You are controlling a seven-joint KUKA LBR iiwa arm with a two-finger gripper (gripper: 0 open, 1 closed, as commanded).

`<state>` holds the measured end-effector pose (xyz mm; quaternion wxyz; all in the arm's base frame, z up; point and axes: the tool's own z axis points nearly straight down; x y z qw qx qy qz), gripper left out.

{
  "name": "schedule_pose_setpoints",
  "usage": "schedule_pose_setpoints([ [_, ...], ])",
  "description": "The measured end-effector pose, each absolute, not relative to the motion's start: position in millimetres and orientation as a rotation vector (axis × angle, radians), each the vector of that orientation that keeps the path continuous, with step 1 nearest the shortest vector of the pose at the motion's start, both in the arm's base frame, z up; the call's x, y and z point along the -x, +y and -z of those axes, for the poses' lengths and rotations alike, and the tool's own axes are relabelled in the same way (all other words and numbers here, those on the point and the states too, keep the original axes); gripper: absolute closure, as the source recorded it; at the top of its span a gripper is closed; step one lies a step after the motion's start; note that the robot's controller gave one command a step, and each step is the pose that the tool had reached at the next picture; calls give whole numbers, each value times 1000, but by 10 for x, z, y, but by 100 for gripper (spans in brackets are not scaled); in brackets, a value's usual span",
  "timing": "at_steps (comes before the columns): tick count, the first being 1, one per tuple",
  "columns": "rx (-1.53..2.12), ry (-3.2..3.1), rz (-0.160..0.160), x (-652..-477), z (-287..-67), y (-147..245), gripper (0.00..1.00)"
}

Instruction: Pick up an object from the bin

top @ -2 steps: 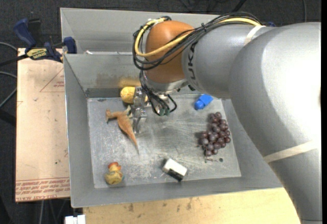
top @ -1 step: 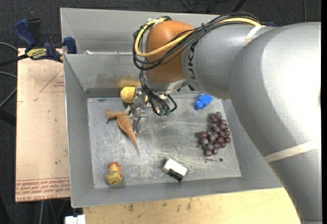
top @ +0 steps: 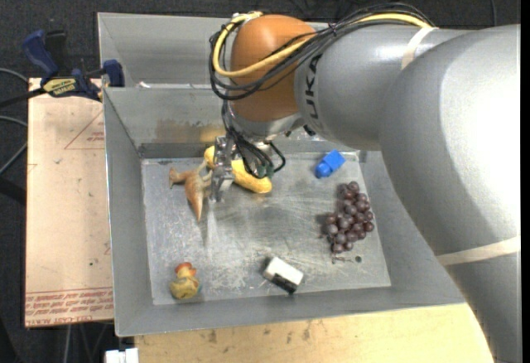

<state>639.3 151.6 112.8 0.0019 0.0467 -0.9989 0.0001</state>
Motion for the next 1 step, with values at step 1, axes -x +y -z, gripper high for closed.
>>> schedule_pose_setpoints([
  [1, -153, -3139, 7, -6406, -1619, 1261, 100],
])
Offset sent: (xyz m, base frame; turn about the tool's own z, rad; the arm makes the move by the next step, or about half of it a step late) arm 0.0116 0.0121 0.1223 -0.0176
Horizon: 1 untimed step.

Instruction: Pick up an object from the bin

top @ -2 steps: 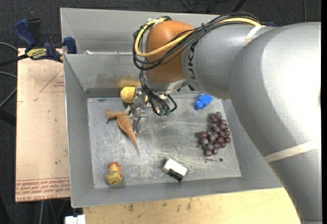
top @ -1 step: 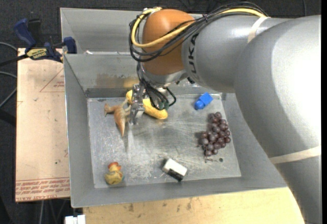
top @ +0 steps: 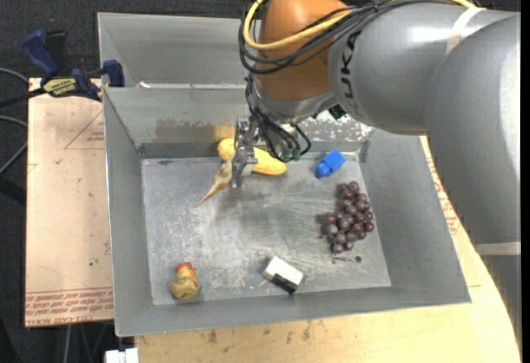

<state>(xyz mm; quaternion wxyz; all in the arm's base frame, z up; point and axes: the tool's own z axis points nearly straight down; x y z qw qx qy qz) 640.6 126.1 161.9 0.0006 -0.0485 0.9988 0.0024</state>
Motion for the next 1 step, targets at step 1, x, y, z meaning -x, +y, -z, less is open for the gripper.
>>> schedule_pose_setpoints([
  [1, 142, 3136, 8, -6487, -2083, 1241, 100],
])
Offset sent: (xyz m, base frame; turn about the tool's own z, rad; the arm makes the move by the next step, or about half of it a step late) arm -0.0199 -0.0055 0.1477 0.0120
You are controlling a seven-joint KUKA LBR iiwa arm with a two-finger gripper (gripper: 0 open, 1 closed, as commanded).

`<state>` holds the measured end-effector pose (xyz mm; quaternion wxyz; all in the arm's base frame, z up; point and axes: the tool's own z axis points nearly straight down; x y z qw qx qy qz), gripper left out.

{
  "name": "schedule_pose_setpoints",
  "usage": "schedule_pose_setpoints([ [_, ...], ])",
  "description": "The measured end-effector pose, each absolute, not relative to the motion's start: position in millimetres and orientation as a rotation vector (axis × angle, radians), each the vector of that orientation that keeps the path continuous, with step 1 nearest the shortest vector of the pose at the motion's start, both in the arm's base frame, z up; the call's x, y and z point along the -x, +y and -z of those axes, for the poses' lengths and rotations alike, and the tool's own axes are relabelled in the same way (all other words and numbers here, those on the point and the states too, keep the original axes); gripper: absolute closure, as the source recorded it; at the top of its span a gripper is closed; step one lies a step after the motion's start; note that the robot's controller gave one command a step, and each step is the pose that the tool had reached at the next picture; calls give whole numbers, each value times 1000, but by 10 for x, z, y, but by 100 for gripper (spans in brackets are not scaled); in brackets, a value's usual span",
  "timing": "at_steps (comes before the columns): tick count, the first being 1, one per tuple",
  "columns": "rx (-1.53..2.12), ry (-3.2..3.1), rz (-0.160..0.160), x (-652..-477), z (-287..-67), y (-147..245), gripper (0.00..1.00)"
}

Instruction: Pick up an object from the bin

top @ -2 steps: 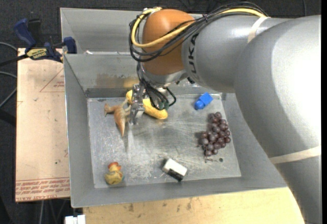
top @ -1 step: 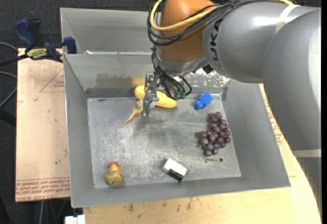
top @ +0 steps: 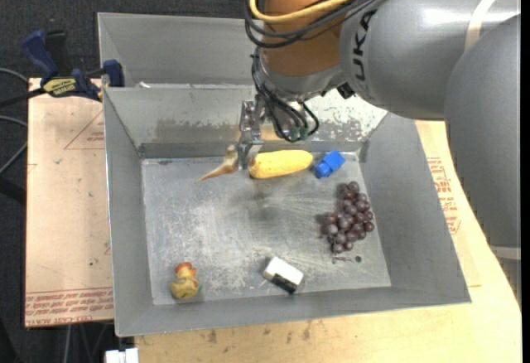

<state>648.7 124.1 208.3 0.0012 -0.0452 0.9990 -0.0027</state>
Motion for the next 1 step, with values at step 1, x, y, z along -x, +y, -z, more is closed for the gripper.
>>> schedule_pose_setpoints([
  [1, 156, 3135, 4, -6485, -2197, 1415, 100],
])
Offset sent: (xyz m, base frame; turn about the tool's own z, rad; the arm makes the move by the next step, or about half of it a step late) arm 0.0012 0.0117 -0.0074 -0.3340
